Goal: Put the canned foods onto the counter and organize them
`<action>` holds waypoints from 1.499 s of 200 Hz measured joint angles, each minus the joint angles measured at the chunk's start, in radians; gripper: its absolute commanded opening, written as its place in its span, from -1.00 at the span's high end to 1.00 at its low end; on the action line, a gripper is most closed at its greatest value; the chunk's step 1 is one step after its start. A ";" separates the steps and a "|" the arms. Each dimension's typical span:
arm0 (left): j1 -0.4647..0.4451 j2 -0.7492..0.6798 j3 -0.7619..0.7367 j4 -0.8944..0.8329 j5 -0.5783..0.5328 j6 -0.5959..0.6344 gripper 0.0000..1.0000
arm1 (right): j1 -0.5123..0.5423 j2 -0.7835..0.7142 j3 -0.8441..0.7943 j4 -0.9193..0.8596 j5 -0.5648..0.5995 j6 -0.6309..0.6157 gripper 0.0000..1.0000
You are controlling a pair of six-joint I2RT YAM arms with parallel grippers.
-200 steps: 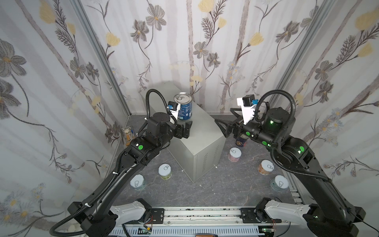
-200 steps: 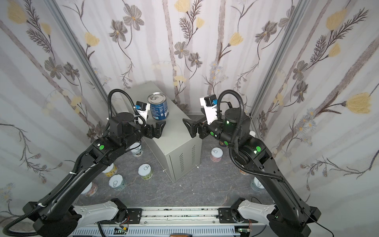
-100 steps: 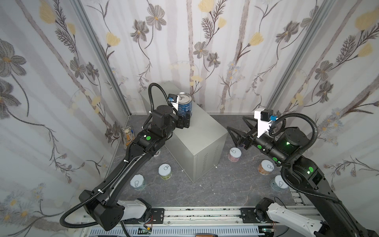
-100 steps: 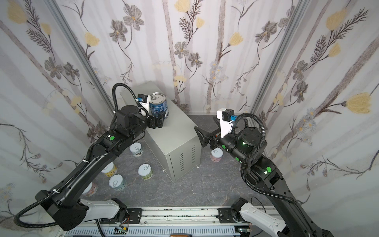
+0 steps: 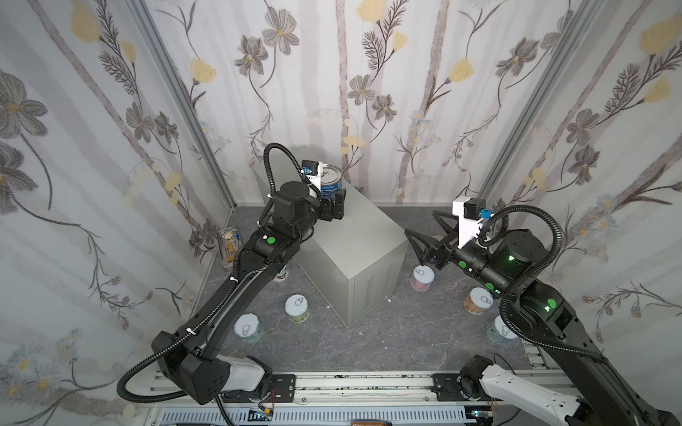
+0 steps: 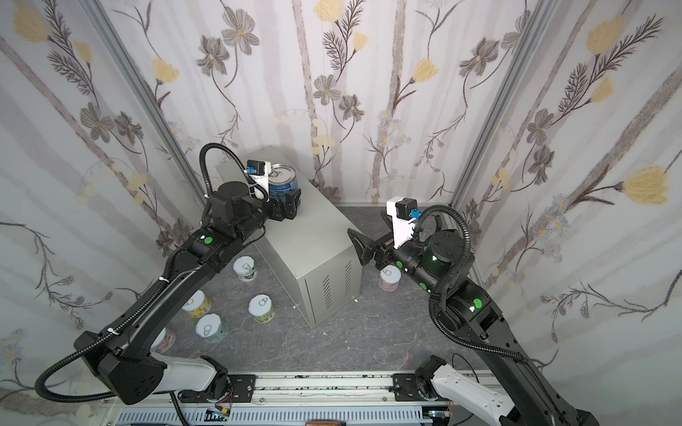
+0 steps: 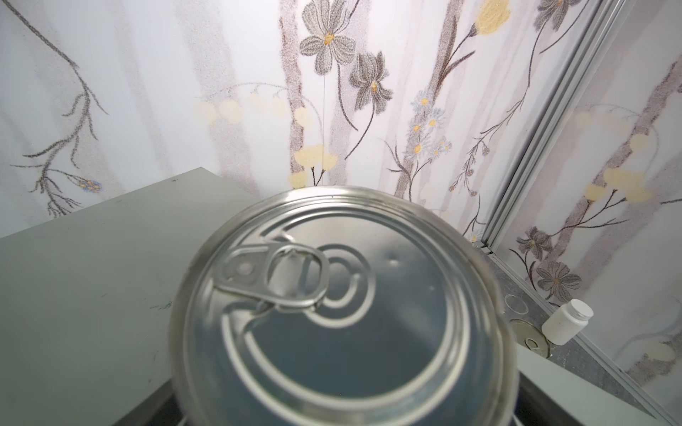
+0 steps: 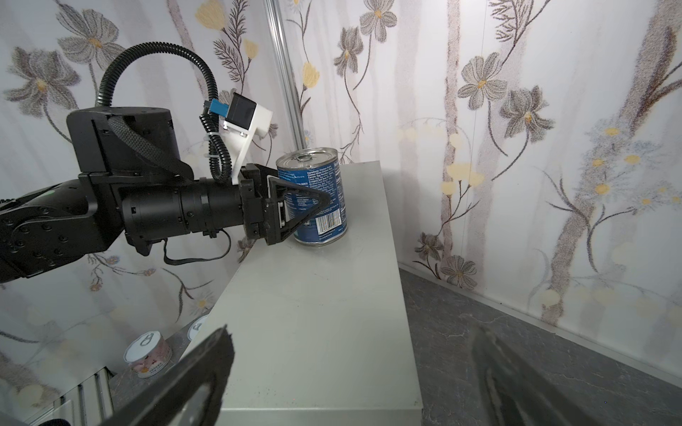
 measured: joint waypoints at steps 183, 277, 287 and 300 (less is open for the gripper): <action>0.016 0.099 0.083 0.048 0.005 0.068 -0.27 | 0.000 -0.004 -0.033 0.007 0.000 0.000 -0.99; 0.148 0.202 0.251 -0.025 -0.001 0.071 -0.29 | 0.000 0.007 -0.055 0.012 0.000 0.011 -0.99; 0.158 0.224 0.276 -0.025 0.000 0.072 -0.29 | 0.000 0.016 -0.056 0.015 0.000 0.011 -0.99; 0.176 0.257 0.308 -0.024 0.011 0.075 -0.29 | 0.000 0.024 -0.056 0.016 0.000 0.011 -0.99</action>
